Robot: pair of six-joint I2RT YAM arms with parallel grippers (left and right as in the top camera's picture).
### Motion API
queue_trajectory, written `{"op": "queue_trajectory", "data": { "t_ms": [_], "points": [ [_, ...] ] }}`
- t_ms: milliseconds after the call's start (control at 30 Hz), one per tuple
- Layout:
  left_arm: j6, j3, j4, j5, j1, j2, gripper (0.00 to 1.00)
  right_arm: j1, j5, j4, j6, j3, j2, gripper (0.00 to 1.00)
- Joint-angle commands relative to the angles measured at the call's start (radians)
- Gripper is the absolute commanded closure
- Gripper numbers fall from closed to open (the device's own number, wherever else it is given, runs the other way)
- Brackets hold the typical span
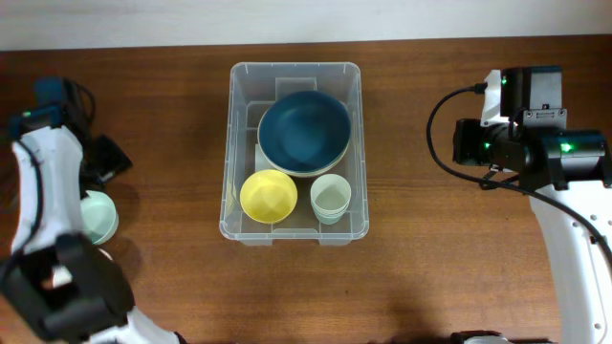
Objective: Pack container
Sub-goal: 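Grasp the mint-green bowl and stack it onto the yellow bowl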
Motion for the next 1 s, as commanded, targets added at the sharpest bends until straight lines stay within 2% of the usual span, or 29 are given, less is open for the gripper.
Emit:
{"op": "queue_trajectory", "data": {
  "t_ms": [0, 133, 200, 333, 400, 500, 733, 967],
  "points": [
    [0.001, -0.035, 0.012, 0.049, 0.023, 0.130, 0.28, -0.005, 0.013, 0.003, 0.007, 0.003, 0.002, 0.46],
    [0.001, -0.034, 0.018, 0.047, 0.027, 0.241, 0.30, -0.005, 0.013, 0.003, 0.007, 0.003, 0.002, 0.46],
    [0.001, -0.034, 0.020, 0.047, 0.027, 0.282, 0.35, -0.005, 0.013, 0.003, 0.007, 0.003, 0.002, 0.46],
    [0.001, -0.027, 0.032, 0.047, 0.027, 0.288, 0.78, -0.005, 0.013, 0.003, 0.007, 0.003, 0.002, 0.46],
    [0.002, -0.004, 0.031, 0.047, 0.026, 0.281, 0.88, -0.005, 0.013, 0.003, 0.007, 0.003, 0.002, 0.46],
    [0.003, 0.040, 0.018, 0.047, 0.022, 0.260, 0.96, -0.005, 0.013, 0.003, 0.007, 0.003, 0.002, 0.46],
    [0.024, 0.138, -0.052, 0.056, -0.071, 0.108, 0.97, -0.005, 0.013, 0.003, 0.007, 0.003, 0.002, 0.46],
    [0.028, 0.152, -0.037, 0.107, -0.331, -0.156, 0.99, -0.005, 0.013, 0.003, 0.007, 0.003, 0.002, 0.46]
  ]
}}
